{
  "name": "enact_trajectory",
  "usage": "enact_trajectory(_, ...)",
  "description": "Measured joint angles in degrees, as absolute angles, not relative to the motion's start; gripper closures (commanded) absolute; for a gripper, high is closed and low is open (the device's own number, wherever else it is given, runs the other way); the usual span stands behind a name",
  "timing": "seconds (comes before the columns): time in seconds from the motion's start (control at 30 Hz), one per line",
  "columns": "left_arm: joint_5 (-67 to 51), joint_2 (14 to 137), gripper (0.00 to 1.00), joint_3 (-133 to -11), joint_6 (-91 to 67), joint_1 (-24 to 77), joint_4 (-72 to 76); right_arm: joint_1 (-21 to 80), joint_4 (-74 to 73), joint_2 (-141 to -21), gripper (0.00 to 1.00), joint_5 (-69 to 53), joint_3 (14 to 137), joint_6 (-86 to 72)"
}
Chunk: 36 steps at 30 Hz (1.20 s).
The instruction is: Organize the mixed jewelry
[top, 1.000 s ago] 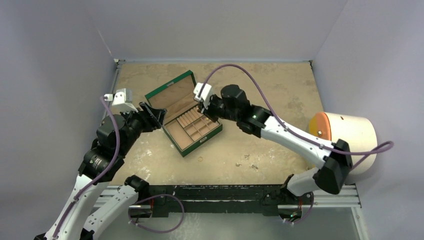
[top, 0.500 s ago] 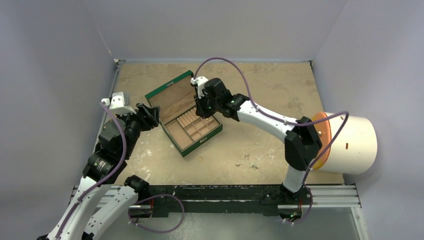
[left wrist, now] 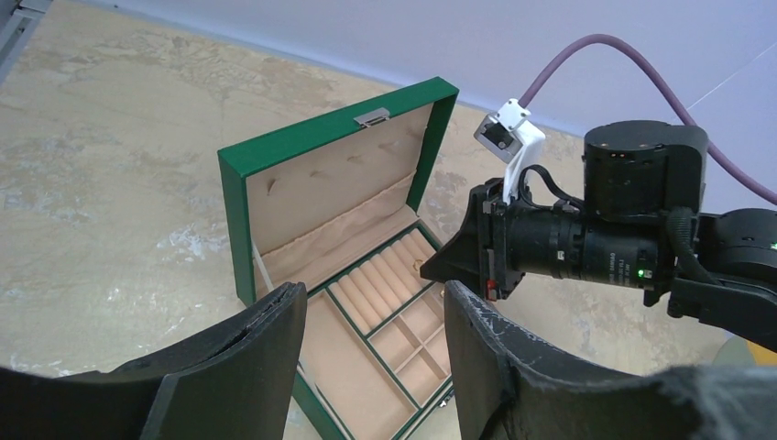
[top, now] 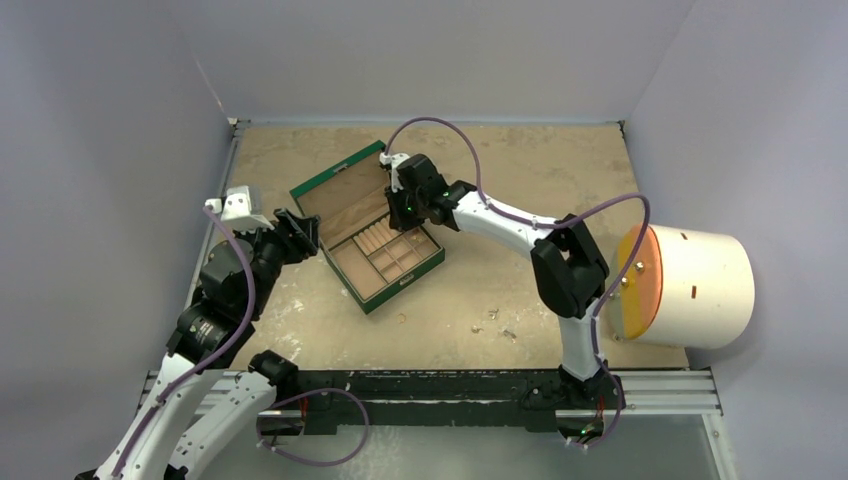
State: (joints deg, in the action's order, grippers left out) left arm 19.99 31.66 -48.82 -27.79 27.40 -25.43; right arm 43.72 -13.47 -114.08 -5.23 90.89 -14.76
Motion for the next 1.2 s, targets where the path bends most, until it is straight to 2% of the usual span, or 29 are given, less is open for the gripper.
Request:
enact_trajectory(0.7, 19.9, 32.3, 0.44, -48.8, -27.6, 27.4, -25.5, 42.6, -12.7, -119.4, 1.00, -4.0, 92.6, -16.7)
enact_trajectory(0.87, 19.9, 32.6, 0.44, -48.8, -27.4, 27.4, -25.5, 42.3, -11.9, -120.7, 0.85, -4.3, 93.3, -17.3)
enact_trajectory(1.07, 19.9, 33.0, 0.44, -48.8, -27.4, 27.4, -25.5, 42.3, -11.7, -120.7, 0.72, -4.3, 93.3, -17.6)
enact_trajectory(1.13, 19.9, 33.0, 0.44, -48.8, -27.4, 27.4, -25.5, 42.4, -11.6, -120.7, 0.62, -4.4, 93.3, -17.7)
enact_trajectory(1.2, 19.9, 33.0, 0.44, -48.8, -27.4, 27.4, -25.6, 42.4, -11.2, -120.6, 0.60, -4.5, 93.3, -17.9)
